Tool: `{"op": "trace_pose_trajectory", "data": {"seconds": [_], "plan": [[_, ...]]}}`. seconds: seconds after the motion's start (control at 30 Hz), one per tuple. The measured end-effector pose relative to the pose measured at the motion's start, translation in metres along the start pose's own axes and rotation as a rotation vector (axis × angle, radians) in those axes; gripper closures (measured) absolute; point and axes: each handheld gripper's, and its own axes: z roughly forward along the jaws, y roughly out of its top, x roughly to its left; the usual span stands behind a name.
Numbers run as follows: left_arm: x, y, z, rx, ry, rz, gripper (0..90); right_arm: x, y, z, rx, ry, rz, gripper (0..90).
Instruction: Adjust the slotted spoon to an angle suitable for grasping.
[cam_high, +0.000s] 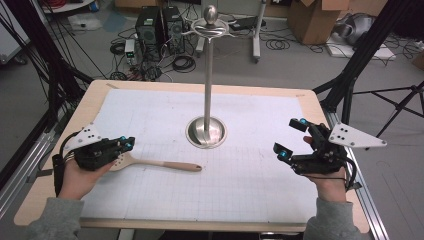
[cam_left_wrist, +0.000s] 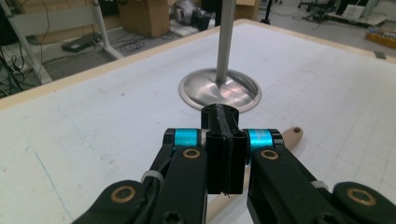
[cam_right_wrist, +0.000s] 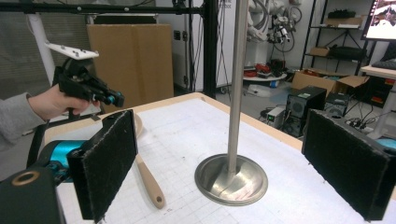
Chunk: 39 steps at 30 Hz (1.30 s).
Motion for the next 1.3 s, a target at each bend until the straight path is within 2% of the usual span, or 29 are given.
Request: {"op": "trace_pose_trajectory", "data": {"seconds": [0.33,0.6,0.9,1.07,1.3], "plan": [[0.002,-0.021,0.022,0.080,-0.012,-0.003,89.6,0.000,-0.002,0.002,0.007,0.005,0.000,9.5],[0.002,-0.027,0.030,0.109,-0.020,0.004,89.6,0.000,-0.004,0.003,0.020,0.007,0.008,9.5],[0.002,-0.034,0.041,0.167,-0.013,0.020,89.6,0.000,-0.005,0.004,0.028,0.008,0.014,9.5],[0.003,-0.036,0.045,0.160,-0.009,0.008,89.6,0.001,-0.005,0.005,0.029,0.013,0.006,9.5],[0.002,-0.040,0.051,0.192,-0.006,0.029,89.6,0.001,-0.005,0.005,0.030,0.010,0.008,9.5]]}}
